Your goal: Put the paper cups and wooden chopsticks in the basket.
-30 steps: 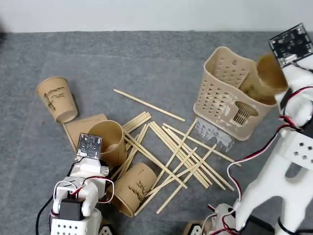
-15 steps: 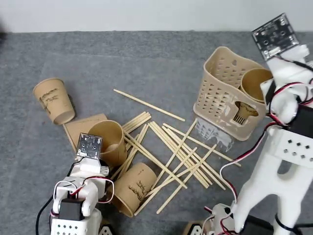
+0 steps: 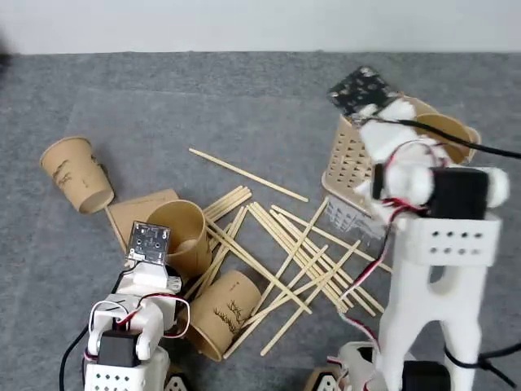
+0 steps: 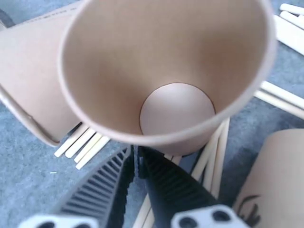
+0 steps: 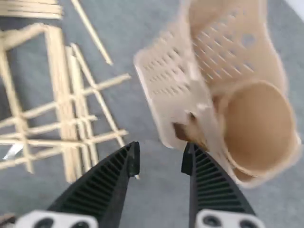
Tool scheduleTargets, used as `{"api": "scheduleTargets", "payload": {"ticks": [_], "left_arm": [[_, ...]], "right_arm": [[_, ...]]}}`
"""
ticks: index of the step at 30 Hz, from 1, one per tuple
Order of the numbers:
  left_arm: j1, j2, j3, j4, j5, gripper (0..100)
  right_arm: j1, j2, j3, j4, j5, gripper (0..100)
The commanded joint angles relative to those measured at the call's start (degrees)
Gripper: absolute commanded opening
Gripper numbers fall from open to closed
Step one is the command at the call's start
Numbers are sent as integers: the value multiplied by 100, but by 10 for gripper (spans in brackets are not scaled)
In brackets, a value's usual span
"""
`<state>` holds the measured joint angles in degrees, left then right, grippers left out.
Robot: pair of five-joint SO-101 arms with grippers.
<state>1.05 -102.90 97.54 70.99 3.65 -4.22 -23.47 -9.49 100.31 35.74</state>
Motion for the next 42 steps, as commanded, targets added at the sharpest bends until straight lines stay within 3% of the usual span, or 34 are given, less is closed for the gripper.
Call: {"api": "scheduleTargets", "payload": {"ticks": [1, 15, 18, 22, 31, 42], "left_arm": [[-9, -97, -110, 18, -62, 15], [-44, -114, -242, -35, -105, 15], [-615, -114, -857, -53, -105, 15], [-1662, -114, -1666, -70, -62, 15], [-3587, -114, -2220, -26, -62, 15], [-3859, -114, -1807, -62, -53, 15]], "right_arm": [[-479, -303, -35, 242, -413, 169], [-699, -303, 431, 242, -448, 167], [-840, -295, 431, 242, -475, 166], [-1156, -233, 431, 215, -1046, 166], [-2747, 198, 422, -154, -2066, 169], [-4057, 1701, 387, -1244, -2611, 169]]}}
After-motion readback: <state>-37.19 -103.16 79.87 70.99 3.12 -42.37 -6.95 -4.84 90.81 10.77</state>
